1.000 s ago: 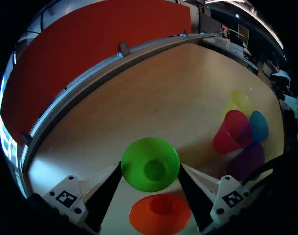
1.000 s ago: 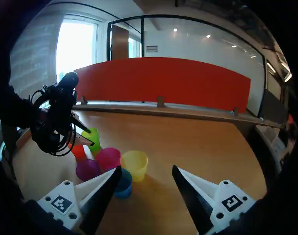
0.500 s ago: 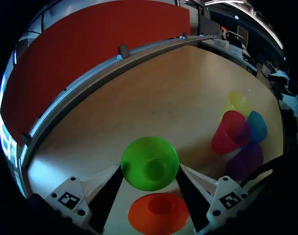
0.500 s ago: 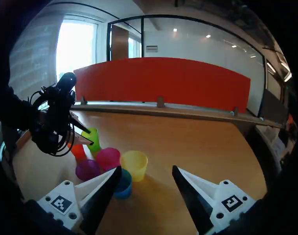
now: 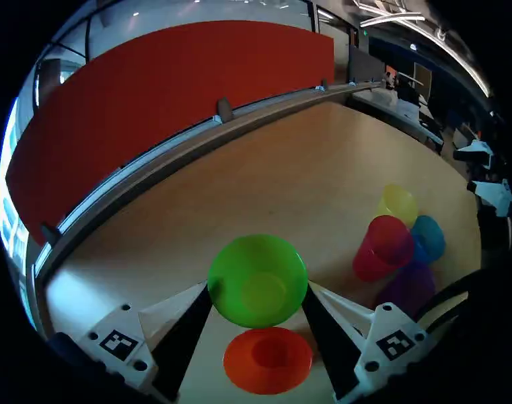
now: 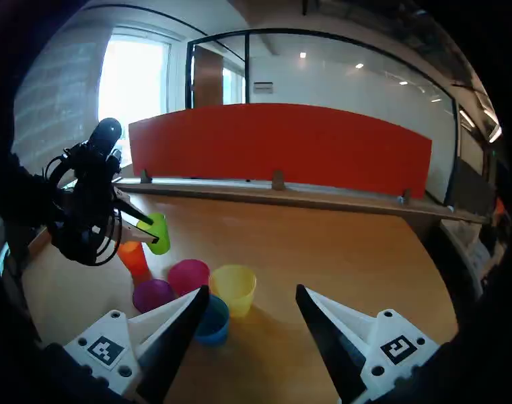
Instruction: Pour water
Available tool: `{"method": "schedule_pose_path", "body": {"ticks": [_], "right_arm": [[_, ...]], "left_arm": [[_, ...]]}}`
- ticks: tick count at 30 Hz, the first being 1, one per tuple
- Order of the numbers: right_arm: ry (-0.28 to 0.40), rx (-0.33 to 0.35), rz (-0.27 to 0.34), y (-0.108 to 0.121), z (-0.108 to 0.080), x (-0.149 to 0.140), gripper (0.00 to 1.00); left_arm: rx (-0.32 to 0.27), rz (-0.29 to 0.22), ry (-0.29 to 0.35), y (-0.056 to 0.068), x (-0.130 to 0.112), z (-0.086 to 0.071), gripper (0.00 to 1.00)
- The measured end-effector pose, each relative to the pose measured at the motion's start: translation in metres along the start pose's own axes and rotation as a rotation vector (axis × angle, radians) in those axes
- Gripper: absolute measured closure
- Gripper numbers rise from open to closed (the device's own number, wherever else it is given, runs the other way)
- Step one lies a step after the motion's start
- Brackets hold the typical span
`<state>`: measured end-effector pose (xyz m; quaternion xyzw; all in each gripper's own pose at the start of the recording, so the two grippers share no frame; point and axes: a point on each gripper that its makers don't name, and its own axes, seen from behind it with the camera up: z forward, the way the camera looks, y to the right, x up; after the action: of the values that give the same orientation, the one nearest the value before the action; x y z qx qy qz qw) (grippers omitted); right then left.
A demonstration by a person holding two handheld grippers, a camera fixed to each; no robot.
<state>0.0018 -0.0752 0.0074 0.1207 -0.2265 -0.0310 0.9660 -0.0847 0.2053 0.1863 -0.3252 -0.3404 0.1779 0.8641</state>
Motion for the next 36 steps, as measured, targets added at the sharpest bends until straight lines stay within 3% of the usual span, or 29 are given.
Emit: {"method": "schedule_pose_path", "body": {"ticks": [9,21,36], "right_arm": [[0.01,0.012,-0.006,-0.007,0.0,0.006,0.0],[0.021,0.03,-0.017,-0.015,-0.001,0.011,0.0],[0.016,0.051,-0.032,-0.023,0.0,0.01,0.0]], "left_arm": [[0.038,-0.045,0.102,-0.002,0.028,-0.036,0.13],[0.093,-0.039,0.174,0.0,0.048,-0.082,0.13],[0.163,-0.12,0.286,-0.003,0.062,-0.131,0.13]]}}
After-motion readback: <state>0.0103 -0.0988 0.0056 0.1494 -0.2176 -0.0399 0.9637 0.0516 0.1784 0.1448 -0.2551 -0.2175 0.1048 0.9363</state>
